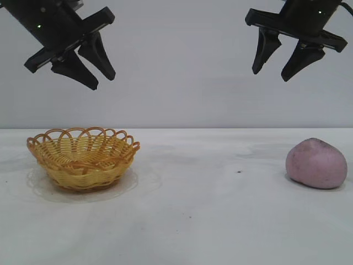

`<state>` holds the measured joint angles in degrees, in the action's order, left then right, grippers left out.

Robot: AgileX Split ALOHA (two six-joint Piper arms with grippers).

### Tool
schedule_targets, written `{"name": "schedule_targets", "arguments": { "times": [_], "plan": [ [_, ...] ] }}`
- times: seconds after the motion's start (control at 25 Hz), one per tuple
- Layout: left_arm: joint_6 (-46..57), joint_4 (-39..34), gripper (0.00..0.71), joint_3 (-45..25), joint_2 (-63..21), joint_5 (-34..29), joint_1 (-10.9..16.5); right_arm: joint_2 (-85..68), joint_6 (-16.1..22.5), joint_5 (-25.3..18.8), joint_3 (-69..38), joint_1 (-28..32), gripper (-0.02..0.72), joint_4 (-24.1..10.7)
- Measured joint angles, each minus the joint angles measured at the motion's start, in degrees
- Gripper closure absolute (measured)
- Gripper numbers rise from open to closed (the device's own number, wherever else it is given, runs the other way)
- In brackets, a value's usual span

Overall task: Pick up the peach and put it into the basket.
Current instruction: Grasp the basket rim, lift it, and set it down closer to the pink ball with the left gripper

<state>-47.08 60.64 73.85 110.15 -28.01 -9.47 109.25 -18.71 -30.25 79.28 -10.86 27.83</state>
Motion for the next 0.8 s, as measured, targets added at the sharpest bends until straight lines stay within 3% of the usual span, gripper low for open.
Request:
{"name": "schedule_targets", "arguments": {
  "times": [0.52,0.8],
  "plan": [
    [0.00,-0.94,0.421,0.00,0.00,-1.35,0.00,0.00,0.00,0.00,0.00,0.00,0.275,0.10],
    [-0.15,-12.10,0.421,0.00,0.00,-6.28,0.00,0.00,0.00,-0.24,0.00,0.00,0.275,0.10]
  ]
}}
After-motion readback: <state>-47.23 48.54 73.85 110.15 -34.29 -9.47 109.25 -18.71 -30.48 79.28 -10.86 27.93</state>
